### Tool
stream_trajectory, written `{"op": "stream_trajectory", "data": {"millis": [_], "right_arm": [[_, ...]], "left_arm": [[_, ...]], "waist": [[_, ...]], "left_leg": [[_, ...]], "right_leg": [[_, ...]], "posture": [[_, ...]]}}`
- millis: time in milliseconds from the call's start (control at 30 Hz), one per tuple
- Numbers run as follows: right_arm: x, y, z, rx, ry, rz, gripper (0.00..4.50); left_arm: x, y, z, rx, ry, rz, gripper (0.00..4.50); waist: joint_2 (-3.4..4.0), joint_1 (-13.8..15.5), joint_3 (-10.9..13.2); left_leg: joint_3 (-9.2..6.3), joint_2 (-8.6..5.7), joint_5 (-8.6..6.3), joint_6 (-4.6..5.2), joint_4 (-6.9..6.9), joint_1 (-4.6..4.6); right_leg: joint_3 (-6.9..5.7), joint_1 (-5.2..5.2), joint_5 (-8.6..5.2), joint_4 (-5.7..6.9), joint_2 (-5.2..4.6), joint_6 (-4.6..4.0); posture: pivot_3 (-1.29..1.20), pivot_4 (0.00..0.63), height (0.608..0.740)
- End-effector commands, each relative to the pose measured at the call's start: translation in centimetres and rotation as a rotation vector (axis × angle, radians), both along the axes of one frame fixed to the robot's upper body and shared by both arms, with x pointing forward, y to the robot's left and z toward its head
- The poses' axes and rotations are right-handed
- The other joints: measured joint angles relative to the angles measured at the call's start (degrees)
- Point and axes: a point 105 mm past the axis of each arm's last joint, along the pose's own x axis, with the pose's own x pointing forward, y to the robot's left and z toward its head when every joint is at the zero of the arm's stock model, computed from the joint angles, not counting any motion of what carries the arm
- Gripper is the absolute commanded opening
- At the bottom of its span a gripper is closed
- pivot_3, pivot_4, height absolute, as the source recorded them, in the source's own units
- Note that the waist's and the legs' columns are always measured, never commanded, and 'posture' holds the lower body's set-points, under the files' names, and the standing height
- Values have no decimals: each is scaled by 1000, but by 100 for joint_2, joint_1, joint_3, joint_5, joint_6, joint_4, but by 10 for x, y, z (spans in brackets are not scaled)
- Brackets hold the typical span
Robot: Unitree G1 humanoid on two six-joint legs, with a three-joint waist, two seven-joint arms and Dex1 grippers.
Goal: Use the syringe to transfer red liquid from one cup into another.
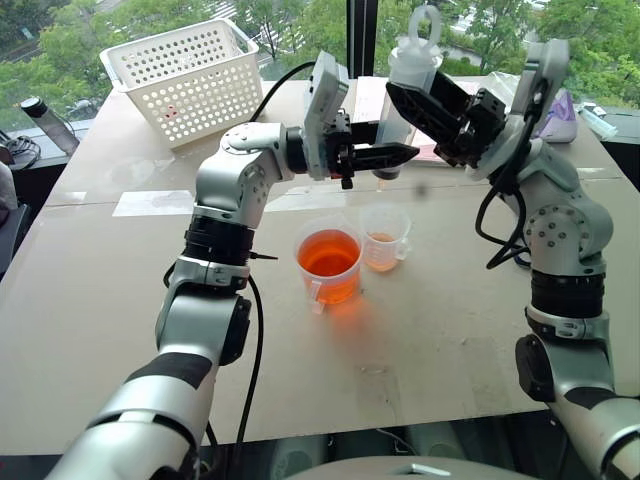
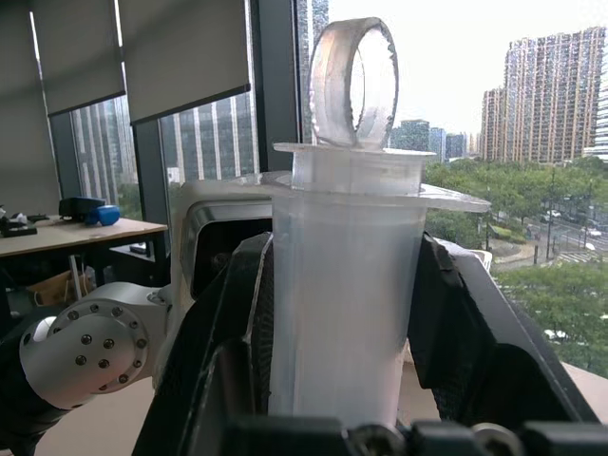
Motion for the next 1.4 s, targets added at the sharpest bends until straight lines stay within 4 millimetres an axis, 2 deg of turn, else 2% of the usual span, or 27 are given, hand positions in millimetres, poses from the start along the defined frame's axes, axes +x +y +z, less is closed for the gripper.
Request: {"op": "stream_trajectory", "data": {"millis": [33, 167, 200, 300, 400, 533, 633, 667, 767, 933, 1000, 1033, 1133, 1200, 1300, 1400], "right_arm": [[-11, -2, 11, 15, -46, 18, 2537], [-11, -5, 9, 6, -32, 20, 4294], [-12, -6, 9, 1, -28, 29, 4455], [-13, -17, 7, -10, -18, 30, 4455], [-8, -33, 2, -46, -5, -15, 4455], [-1, -53, -3, -79, 27, -103, 4455], [0, -73, -17, -151, 77, -162, 4455], [-3, -79, -21, -177, 90, -168, 4455], [-13, -96, -44, -294, 160, -186, 4455], [-23, -111, -70, -387, 252, -192, 4455], [-30, -114, -89, -442, 308, -180, 4455], [-33, -115, -99, -472, 332, -168, 4455], [-36, -112, -116, -540, 339, -159, 4455], [-32, -108, -117, -522, 329, -171, 4455], [-29, -104, -117, -513, 310, -167, 4455], [-28, -103, -120, -526, 292, -178, 4500]], "left_arm": [[-1, -4, 13, -3, -62, -1, 1478], [1, -1, 18, -27, -71, 22, 1478], [2, 0, 21, -39, -70, 27, 1478], [1, 6, 31, -65, -86, 51, 1478], [-2, 18, 54, -140, -99, 92, 1478], [-6, 47, 84, -213, -94, 220, 1478], [-12, 79, 83, -152, -66, 371, 1478], [-15, 90, 77, -116, -38, 424, 1478], [-28, 135, 39, 24, 69, 652, 1478], [-41, 173, -7, 123, 229, 876, 1478], [-46, 187, -43, 190, 341, 978, 1478], [-51, 190, -62, 230, 387, 1006, 1478], [-59, 192, -99, 267, 513, 1083, 1478], [-65, 186, -120, 305, 568, 1110, 1478], [-68, 185, -141, 362, 594, 1155, 1478], [-67, 189, -153, 411, 578, 1183, 2996]], "waist": [[0, 0, 0], [0, 2, 0], [0, 2, 0], [0, 9, 0], [0, 14, 0], [-2, -3, 1], [-2, -22, 1], [-1, -25, 1], [1, -34, 0], [-6, 54, 4], [-6, 123, 0], [-6, 125, -1], [-4, 176, -2], [-12, 185, 0], [-12, 184, -1], [-10, 184, -3]], "left_leg": [[0, 0, 0, 0, 0, 0], [0, 0, 0, 0, 0, 0], [0, 0, 0, 0, 0, 0], [0, 0, 0, 0, 0, 0], [0, 0, 0, 1, 0, -2], [-1, 0, 0, 1, 0, -3], [-1, 0, 0, 1, -4, -1], [-1, 1, 0, 1, -7, -1], [2, 1, 0, 1, -26, 7], [-4, 2, 0, 1, -13, 6], [-8, 2, -1, 2, -9, 16], [-11, 2, -2, 3, -10, 28], [-14, 2, -3, 4, -11, 24], [-18, 1, -4, 6, -8, 14], [-17, 1, -4, 6, -7, 18], [-17, 1, -4, 4, -9, 20]], "right_leg": [[0, 0, 0, 0, 0, 0], [0, 0, 0, 0, 0, 0], [0, 0, 0, -1, 0, 0], [1, 0, 0, -1, -1, 0], [0, 0, 0, -2, -2, 0], [1, 0, 0, -2, -2, 0], [4, 0, 0, -2, -2, 0], [4, 0, 0, -3, -2, 0], [14, 0, 0, -9, -4, 0], [9, 5, 0, -34, -4, 0], [6, 23, 0, -49, -4, 0], [4, 39, 0, -61, -4, 0], [2, 41, 0, -68, -9, 0], [-3, 35, 1, -68, -7, 0], [-2, 39, 1, -68, -8, 0], [-2, 39, 0, -69, -7, 0]], "posture": [[0, 150, 740], [0, 150, 740], [0, 150, 740], [0, 150, 740], [0, 150, 740], [0, 150, 740], [0, 150, 740], [0, 150, 740], [0, 150, 740], [0, 150, 740], [0, 150, 740], [0, 150, 740], [0, 150, 740], [0, 150, 740], [0, 150, 740], [0, 150, 740]]}}
